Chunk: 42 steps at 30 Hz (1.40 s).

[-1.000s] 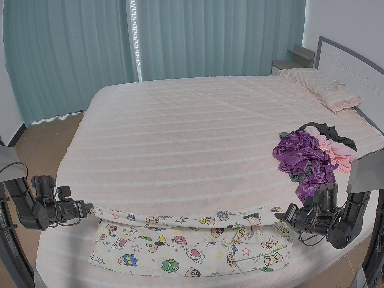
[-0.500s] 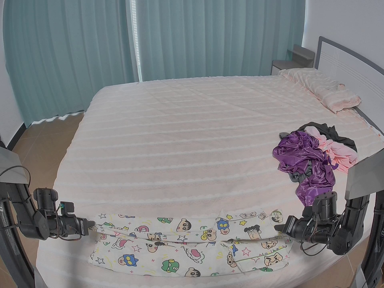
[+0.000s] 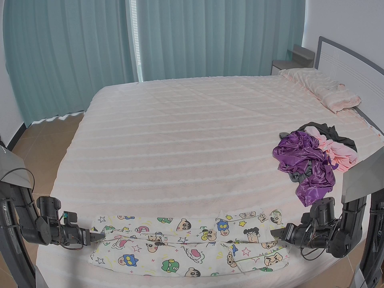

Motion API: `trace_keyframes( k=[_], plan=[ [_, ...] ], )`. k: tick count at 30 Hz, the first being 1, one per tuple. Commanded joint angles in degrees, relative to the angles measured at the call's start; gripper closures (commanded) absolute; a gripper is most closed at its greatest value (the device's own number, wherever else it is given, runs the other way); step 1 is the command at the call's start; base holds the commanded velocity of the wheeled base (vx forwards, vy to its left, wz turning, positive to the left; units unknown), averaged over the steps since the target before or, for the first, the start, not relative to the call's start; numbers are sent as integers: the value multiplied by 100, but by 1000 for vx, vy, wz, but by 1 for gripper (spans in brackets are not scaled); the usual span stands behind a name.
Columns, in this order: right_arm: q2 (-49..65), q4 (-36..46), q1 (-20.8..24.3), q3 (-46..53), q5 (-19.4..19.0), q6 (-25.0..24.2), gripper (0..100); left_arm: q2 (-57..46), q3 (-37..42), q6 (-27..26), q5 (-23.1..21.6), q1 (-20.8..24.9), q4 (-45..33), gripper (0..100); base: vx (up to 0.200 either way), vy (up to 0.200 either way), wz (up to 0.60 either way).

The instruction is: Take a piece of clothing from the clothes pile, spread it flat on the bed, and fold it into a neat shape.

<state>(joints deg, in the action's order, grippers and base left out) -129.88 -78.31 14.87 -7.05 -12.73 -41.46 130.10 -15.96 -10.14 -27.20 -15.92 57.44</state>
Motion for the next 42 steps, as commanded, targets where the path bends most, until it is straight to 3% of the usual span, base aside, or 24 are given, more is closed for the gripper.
trace_keyframes(
  k=[1,7,10,14,17,20,26,32,42],
  plan=[
    [42,-193,-55,212,-2,-2,0,-28,119,4,4,-148,13,0,0,0,0],
    [77,-1090,-345,705,25,-20,0,-336,198,56,-198,-596,-5,0,0,0,0],
    [191,-1107,-494,705,51,-55,0,-538,189,135,-444,-763,-31,0,0,0,0],
    [543,-1107,-696,705,42,-310,0,-951,110,1076,-646,-755,-31,0,0,0,0],
    [894,-1098,-802,705,33,-609,0,-1215,-74,2069,-699,-394,-40,0,0,0,0],
    [991,-1063,-784,705,42,-662,0,-1189,-118,2447,-655,-122,-31,0,0,0,0],
    [1114,-1019,-784,705,42,-855,0,-380,-303,2464,707,783,57,0,0,0,0],
    [1263,-1002,-793,705,42,-864,0,-99,-303,2438,1252,1249,74,0,0,0,0],
    [1272,-1002,-793,705,42,-873,0,-72,-250,2394,1568,1557,21,0,0,0,0]
  ],
)
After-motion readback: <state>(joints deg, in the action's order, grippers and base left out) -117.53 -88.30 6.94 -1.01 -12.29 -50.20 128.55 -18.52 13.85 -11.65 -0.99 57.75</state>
